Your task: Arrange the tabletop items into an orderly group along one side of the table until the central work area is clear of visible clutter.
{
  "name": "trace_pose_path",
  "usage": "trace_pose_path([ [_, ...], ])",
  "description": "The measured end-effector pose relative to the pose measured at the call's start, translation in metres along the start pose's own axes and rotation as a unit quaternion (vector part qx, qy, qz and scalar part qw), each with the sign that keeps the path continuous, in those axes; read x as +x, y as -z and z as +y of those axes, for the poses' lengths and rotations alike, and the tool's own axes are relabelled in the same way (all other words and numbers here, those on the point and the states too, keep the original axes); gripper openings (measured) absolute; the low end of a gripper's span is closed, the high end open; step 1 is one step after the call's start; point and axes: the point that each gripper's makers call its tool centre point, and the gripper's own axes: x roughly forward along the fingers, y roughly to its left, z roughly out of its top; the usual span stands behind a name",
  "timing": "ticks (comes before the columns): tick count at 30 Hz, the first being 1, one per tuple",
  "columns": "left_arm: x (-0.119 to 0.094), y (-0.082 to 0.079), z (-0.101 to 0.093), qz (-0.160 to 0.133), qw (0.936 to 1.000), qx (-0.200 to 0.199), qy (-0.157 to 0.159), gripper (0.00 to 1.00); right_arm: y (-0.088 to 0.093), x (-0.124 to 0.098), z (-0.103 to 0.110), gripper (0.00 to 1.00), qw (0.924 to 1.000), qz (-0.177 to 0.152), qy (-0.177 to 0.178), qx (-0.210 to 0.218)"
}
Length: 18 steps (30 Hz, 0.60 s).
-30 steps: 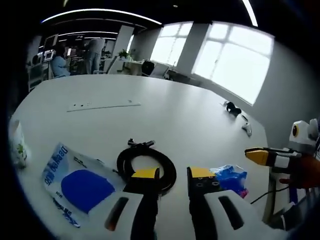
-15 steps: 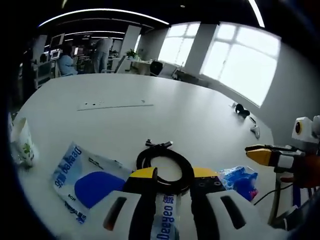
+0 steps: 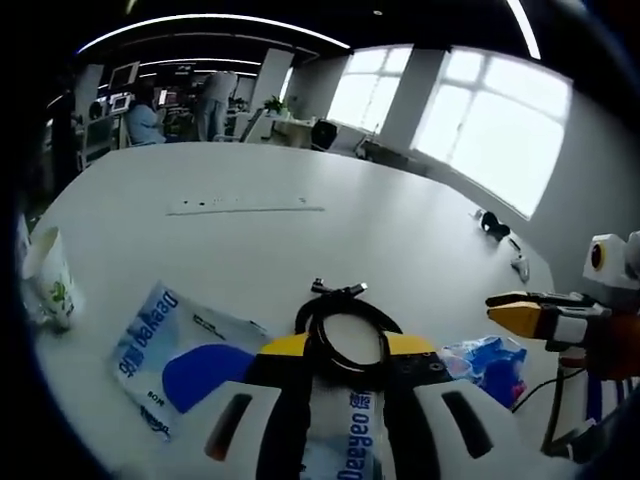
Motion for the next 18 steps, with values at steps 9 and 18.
trace_pose_path([
  [9,0.003,-0.001,0.01,0.0,0.9999,-0.005,-0.009,0.25,0.0,0.018,0.008,0.2,0.9999,0.007,-0.008,0.007],
  [18,0.009,-0.001,0.014,0.005,0.9999,0.0,-0.012,0.26,-0.004,0.034,0.018,0.21,0.9998,0.011,-0.016,0.01],
])
